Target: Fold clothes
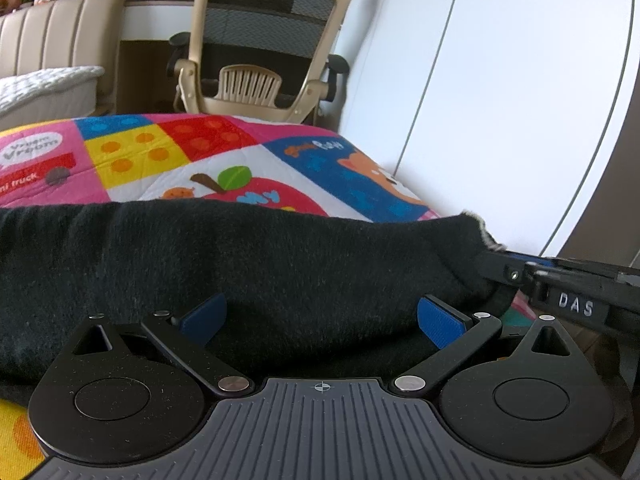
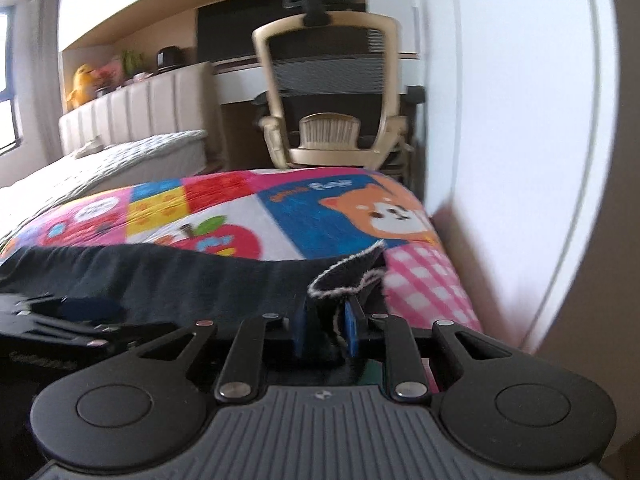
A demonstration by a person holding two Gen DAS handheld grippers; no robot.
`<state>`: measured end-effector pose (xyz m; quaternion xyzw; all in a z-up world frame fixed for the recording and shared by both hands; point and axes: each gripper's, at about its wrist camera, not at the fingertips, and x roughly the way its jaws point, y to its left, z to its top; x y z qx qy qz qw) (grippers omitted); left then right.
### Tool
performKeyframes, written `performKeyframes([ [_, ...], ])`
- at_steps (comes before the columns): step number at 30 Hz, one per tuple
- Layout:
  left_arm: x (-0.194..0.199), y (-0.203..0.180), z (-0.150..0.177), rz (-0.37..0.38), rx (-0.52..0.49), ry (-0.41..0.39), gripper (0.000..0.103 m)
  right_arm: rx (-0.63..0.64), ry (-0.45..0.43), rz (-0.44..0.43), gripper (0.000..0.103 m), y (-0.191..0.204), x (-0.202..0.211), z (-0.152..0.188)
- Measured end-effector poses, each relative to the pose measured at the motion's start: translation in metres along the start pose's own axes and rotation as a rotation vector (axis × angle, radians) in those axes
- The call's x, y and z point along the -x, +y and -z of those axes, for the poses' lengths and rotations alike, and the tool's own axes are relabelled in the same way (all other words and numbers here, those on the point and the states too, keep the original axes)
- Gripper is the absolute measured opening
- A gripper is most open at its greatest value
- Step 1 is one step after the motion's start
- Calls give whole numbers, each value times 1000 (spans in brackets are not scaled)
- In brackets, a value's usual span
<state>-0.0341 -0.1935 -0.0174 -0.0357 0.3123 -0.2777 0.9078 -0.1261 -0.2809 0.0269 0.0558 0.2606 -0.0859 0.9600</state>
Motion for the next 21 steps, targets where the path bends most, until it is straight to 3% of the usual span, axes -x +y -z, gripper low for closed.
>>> performKeyframes([
  [15,3,8,-1,40,46,-9,103,91,35,-48,21,21,-5,10],
  [21,0,4,-3,25,12,13,103,232,7,-52,21,32,1,18],
])
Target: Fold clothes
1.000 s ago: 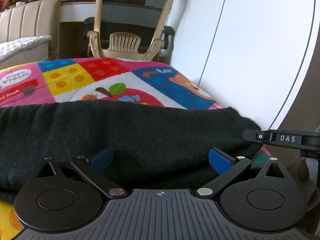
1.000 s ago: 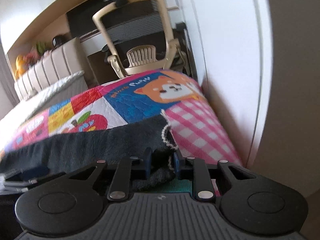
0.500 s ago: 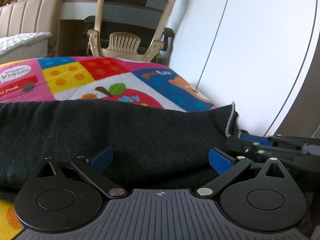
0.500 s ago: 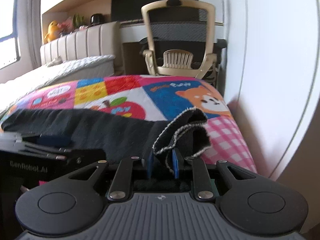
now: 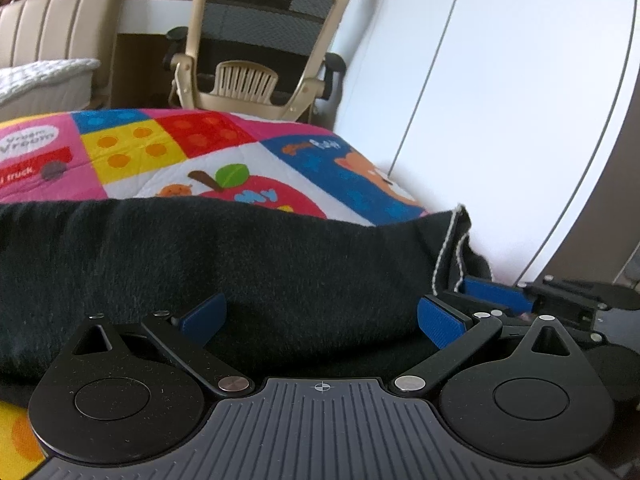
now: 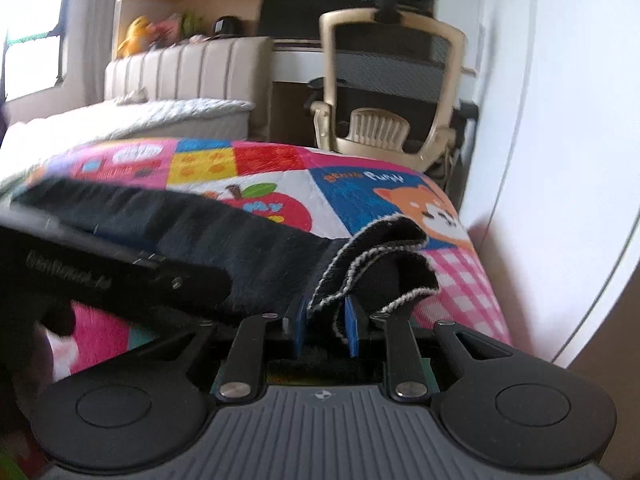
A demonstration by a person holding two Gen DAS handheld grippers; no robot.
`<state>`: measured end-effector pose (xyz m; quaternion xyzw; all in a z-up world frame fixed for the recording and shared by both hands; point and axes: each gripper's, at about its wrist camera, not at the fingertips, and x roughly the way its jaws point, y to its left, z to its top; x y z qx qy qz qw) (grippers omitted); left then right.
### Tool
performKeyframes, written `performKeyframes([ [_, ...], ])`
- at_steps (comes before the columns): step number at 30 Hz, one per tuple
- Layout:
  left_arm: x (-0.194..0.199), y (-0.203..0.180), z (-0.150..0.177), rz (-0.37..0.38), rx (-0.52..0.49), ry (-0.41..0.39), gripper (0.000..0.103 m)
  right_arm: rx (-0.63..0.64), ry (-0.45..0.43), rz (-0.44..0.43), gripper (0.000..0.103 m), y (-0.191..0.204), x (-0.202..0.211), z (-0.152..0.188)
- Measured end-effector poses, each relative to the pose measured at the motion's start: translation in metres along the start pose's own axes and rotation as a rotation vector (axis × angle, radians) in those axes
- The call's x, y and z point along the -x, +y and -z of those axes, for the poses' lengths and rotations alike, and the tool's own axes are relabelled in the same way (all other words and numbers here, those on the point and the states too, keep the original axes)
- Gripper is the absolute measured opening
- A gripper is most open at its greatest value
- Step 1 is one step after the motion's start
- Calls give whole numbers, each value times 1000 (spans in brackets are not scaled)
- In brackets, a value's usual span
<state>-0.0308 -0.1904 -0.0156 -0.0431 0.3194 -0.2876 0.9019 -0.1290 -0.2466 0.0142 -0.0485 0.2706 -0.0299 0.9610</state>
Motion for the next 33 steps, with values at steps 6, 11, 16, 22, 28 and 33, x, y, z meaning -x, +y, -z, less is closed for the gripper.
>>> performKeyframes([
  [6,5,7,-20,39,77,40,103,53,7,-21,20,-4,-2,-2],
  [11,12,6,-40,49,79,17,103,-172,7,91,20,-45,2,3],
  [16,10,-20,-25,102,-16,23,103,-426,-2,48,20,-87,15,12],
  [22,2,-40,-4,61,-114,54,103,-400,-13,39,41,-84,-4,2],
  [28,17,-26,0,-55,-138,30,103,-408,-43,-3,8,-81,-10,-13],
  [33,29,-45,13,-147,-430,-42,101,-409,-28,-2,8,-82,-8,-14],
])
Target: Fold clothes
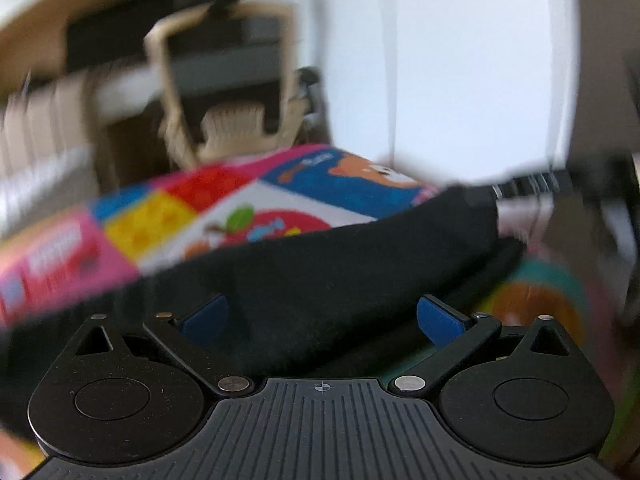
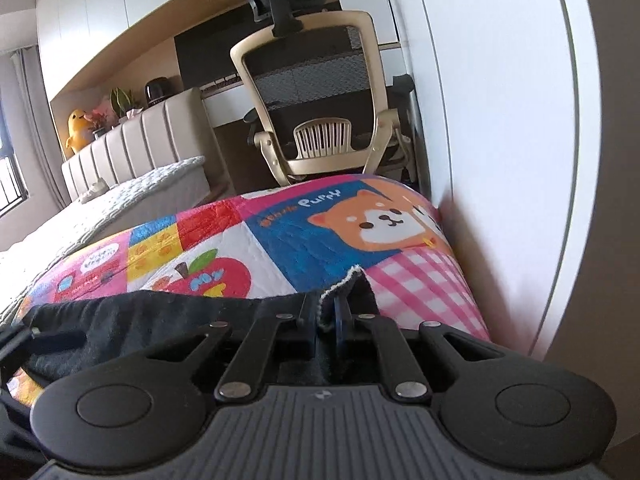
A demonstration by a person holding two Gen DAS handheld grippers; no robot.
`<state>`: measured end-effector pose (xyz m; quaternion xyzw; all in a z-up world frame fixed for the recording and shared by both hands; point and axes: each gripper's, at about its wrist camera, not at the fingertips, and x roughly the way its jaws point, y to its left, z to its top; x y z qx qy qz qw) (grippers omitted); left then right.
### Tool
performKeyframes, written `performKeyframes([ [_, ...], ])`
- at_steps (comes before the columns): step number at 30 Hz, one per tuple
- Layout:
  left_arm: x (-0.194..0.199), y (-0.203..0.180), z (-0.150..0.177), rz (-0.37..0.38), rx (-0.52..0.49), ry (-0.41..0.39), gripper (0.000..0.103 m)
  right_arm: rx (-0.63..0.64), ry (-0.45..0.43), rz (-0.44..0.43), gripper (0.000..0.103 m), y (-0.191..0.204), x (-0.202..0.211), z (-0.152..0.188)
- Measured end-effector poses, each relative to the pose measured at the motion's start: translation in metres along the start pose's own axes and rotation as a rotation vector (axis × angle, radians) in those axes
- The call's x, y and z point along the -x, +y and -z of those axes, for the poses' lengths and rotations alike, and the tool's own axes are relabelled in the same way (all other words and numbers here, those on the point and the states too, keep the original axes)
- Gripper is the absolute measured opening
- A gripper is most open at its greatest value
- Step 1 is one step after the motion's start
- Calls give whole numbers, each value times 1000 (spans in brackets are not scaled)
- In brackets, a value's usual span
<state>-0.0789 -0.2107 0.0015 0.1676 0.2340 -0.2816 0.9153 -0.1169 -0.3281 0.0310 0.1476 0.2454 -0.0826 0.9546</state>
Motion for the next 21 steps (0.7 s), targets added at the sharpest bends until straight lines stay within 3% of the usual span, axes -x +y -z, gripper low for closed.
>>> performKeyframes([
  [2,3,-12,1,-6,-151,-16,96,-12,9,0,8,-3,1,1],
  [4,-2,-19,2,-20,-238,-3,69,-31,15,-1,8,-6,1,4],
  [5,-8,-19,3,-25,-255,17,66,-42,18,-3,9,-8,0,5],
  [9,-23,-12,1,-11,-248,54,66,-59,33,-11,10,-12,-1,8],
  [12,-24,-14,1,-17,-282,54,73,-70,42,-20,10,-15,-3,10],
  [14,-23,-12,2,0,-278,57,70,-75,38,-23,10,-15,-2,11],
  [15,-23,-10,2,19,-264,61,57,-79,31,-25,8,-15,-1,11],
  [16,-23,-8,2,38,-251,66,30,-81,23,-27,8,-15,0,11],
  [17,-22,-6,2,55,-237,69,20,-84,16,-29,7,-15,1,10],
  [21,-12,0,-3,67,-173,62,10,-84,-11,-42,6,-16,11,6],
])
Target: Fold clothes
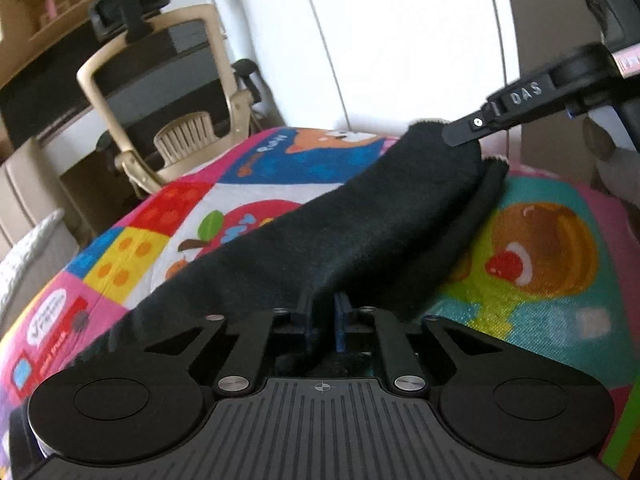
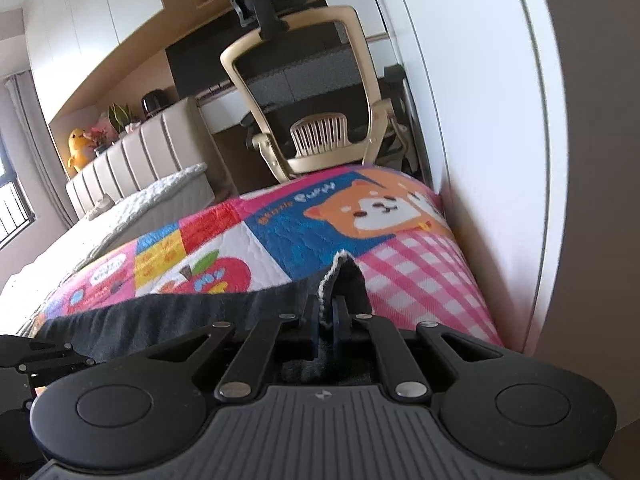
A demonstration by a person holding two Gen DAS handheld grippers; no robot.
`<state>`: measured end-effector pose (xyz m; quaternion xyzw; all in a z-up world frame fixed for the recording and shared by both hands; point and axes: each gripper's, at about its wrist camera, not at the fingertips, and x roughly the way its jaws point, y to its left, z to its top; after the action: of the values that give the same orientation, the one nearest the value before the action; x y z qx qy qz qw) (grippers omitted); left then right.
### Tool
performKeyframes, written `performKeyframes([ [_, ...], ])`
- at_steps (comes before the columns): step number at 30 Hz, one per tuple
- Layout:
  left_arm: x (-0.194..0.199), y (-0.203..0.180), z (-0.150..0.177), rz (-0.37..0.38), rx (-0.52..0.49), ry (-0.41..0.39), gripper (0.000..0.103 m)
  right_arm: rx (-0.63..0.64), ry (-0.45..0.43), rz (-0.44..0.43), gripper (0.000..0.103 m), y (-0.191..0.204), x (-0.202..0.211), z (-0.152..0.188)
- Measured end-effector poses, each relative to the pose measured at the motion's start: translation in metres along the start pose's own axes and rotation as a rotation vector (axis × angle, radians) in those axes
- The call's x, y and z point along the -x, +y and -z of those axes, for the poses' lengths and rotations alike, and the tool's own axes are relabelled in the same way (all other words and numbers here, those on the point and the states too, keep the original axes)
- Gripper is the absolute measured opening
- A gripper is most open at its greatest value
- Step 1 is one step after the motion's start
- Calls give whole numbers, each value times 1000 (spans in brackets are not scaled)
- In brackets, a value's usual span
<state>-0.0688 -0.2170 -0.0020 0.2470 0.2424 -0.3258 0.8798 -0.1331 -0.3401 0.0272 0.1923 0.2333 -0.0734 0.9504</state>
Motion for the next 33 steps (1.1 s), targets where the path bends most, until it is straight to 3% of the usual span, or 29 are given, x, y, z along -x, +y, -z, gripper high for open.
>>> performKeyframes([
  [4,15,6,-3,19,50,-16,9,-35,13,-3,6,-10,9,0],
  [9,12,1,7,59,55,35,10,-142,119,12,6,-31,5,13],
  [14,9,1,15,81,76,38,16,-207,105,61,12,-40,28,21],
  [17,10,3,17,103,95,30,26,-373,124,-3,25,-52,37,28],
  [21,10,-1,20,118,101,20,40,-564,182,-100,26,-62,22,43],
  [25,11,1,21,131,138,14,42,-646,141,-105,36,-59,5,42],
  [28,10,8,20,150,198,12,46,-602,117,-80,31,-50,-9,36],
  [29,10,12,18,160,228,10,49,-537,105,-47,22,-44,-11,32],
  [31,9,20,14,180,289,7,64,-376,71,29,20,-31,-14,23],
  [33,11,30,7,189,356,-8,78,-213,31,101,11,-17,-15,15],
])
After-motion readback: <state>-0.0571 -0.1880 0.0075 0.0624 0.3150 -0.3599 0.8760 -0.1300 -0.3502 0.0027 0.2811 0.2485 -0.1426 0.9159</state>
